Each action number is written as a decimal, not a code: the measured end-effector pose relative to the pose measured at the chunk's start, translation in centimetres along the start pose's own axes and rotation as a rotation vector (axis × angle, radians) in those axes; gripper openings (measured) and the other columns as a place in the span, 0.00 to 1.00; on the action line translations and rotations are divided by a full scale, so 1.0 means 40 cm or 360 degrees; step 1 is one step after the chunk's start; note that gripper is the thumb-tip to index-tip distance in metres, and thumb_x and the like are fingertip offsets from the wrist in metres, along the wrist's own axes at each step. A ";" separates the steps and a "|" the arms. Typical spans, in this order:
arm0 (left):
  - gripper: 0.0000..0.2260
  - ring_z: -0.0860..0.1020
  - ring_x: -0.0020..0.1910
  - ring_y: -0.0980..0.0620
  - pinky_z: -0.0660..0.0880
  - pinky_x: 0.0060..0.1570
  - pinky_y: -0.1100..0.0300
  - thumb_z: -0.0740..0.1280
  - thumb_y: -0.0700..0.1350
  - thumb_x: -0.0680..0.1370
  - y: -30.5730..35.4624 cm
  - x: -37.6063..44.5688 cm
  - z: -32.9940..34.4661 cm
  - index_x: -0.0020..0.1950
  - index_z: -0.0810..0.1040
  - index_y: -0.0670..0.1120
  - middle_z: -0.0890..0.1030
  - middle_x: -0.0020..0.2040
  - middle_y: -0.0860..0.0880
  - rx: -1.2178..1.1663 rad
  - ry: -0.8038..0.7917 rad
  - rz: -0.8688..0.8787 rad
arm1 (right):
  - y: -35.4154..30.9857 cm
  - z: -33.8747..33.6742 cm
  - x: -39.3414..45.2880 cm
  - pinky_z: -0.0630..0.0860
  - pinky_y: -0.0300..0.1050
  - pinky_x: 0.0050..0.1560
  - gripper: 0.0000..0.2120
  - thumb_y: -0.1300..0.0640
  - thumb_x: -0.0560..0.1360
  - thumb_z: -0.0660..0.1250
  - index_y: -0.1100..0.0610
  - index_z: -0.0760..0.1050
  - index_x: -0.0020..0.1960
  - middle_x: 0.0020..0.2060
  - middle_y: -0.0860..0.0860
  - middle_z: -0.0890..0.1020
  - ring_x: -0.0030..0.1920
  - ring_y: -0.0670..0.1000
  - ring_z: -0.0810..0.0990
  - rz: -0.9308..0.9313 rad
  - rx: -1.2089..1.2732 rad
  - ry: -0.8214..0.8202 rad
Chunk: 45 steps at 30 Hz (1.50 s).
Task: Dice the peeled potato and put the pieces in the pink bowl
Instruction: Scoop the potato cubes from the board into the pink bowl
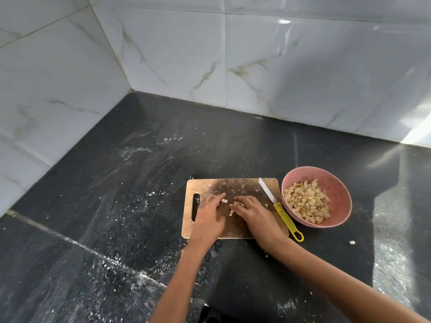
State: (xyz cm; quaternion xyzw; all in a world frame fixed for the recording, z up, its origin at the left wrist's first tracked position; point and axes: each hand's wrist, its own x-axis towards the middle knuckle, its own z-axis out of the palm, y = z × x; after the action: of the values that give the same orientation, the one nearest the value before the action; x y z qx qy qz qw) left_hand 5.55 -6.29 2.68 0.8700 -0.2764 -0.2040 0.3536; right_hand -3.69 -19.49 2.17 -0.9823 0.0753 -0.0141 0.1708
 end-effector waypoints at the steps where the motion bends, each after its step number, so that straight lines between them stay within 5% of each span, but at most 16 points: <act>1: 0.31 0.69 0.65 0.53 0.67 0.68 0.55 0.71 0.35 0.74 0.003 0.000 0.002 0.74 0.66 0.49 0.69 0.66 0.52 0.0036 -0.0052 -0.0026 | -0.009 -0.009 0.007 0.77 0.49 0.55 0.21 0.65 0.76 0.65 0.57 0.70 0.68 0.70 0.55 0.67 0.70 0.54 0.63 0.0024 -0.0031 0.0027; 6: 0.44 0.70 0.62 0.49 0.68 0.66 0.53 0.80 0.45 0.65 0.031 0.021 0.010 0.76 0.62 0.45 0.68 0.63 0.49 0.0094 -0.0101 -0.0111 | -0.029 -0.045 0.064 0.73 0.45 0.53 0.10 0.63 0.77 0.64 0.56 0.76 0.57 0.57 0.53 0.74 0.57 0.54 0.72 0.0318 -0.0015 0.0038; 13: 0.32 0.73 0.54 0.51 0.69 0.55 0.60 0.79 0.47 0.66 0.070 0.040 0.025 0.69 0.73 0.47 0.70 0.53 0.52 0.0301 -0.0079 0.0062 | 0.017 -0.122 0.080 0.71 0.33 0.54 0.07 0.60 0.74 0.70 0.57 0.84 0.51 0.50 0.50 0.84 0.52 0.49 0.80 0.0691 0.0714 -0.0016; 17: 0.30 0.73 0.56 0.51 0.69 0.55 0.61 0.78 0.47 0.68 0.085 0.040 0.037 0.68 0.73 0.48 0.74 0.57 0.49 0.0323 -0.0036 0.0143 | 0.030 -0.155 0.061 0.79 0.48 0.56 0.07 0.63 0.70 0.75 0.51 0.83 0.41 0.44 0.51 0.83 0.50 0.54 0.81 0.0902 0.1183 -0.0032; 20: 0.33 0.73 0.59 0.50 0.69 0.58 0.60 0.78 0.46 0.69 0.103 0.044 0.042 0.72 0.70 0.49 0.73 0.62 0.48 0.0408 -0.0031 0.0195 | 0.050 -0.201 0.023 0.80 0.43 0.51 0.07 0.66 0.71 0.72 0.56 0.83 0.46 0.43 0.53 0.83 0.47 0.53 0.82 0.0883 0.1392 -0.0082; 27: 0.19 0.75 0.49 0.55 0.69 0.52 0.67 0.76 0.44 0.71 0.129 0.054 0.057 0.61 0.80 0.47 0.76 0.54 0.50 0.0548 -0.0005 0.0372 | 0.133 -0.340 -0.071 0.76 0.37 0.41 0.04 0.60 0.72 0.72 0.51 0.81 0.43 0.41 0.47 0.82 0.43 0.46 0.80 0.0910 0.1019 0.0049; 33: 0.08 0.79 0.51 0.49 0.73 0.53 0.63 0.70 0.38 0.76 0.142 0.065 0.059 0.54 0.84 0.44 0.80 0.52 0.47 0.0669 -0.0019 0.0497 | 0.199 -0.343 -0.061 0.71 0.39 0.43 0.12 0.63 0.78 0.64 0.58 0.79 0.59 0.53 0.55 0.82 0.45 0.50 0.77 0.1032 0.0395 -0.0056; 36: 0.06 0.80 0.51 0.49 0.73 0.54 0.62 0.69 0.37 0.76 0.140 0.069 0.063 0.50 0.84 0.43 0.82 0.50 0.47 0.0705 -0.0089 0.0518 | 0.193 -0.344 -0.064 0.72 0.39 0.45 0.16 0.69 0.77 0.60 0.58 0.79 0.59 0.54 0.55 0.81 0.48 0.52 0.78 0.0955 0.0278 -0.0090; 42: 0.05 0.80 0.47 0.50 0.74 0.50 0.60 0.72 0.41 0.74 0.146 0.081 0.066 0.48 0.82 0.41 0.82 0.47 0.47 0.0734 -0.0179 0.0515 | 0.208 -0.327 -0.069 0.78 0.44 0.51 0.09 0.65 0.72 0.70 0.56 0.83 0.51 0.51 0.53 0.82 0.49 0.54 0.81 0.1036 0.0246 0.0120; 45: 0.04 0.80 0.43 0.52 0.73 0.44 0.65 0.75 0.39 0.72 0.135 0.086 0.065 0.45 0.84 0.42 0.82 0.44 0.48 0.0572 -0.0103 0.0447 | 0.212 -0.313 -0.075 0.76 0.43 0.52 0.13 0.64 0.76 0.65 0.53 0.81 0.57 0.56 0.51 0.81 0.53 0.52 0.79 0.0996 0.0243 -0.0006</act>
State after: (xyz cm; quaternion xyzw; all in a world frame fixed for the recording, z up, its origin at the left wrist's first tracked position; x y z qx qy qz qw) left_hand 4.92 -12.97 4.35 0.8650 -0.4378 -0.1282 0.2089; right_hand -8.52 -31.11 11.10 -0.8959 0.3721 0.0354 0.2400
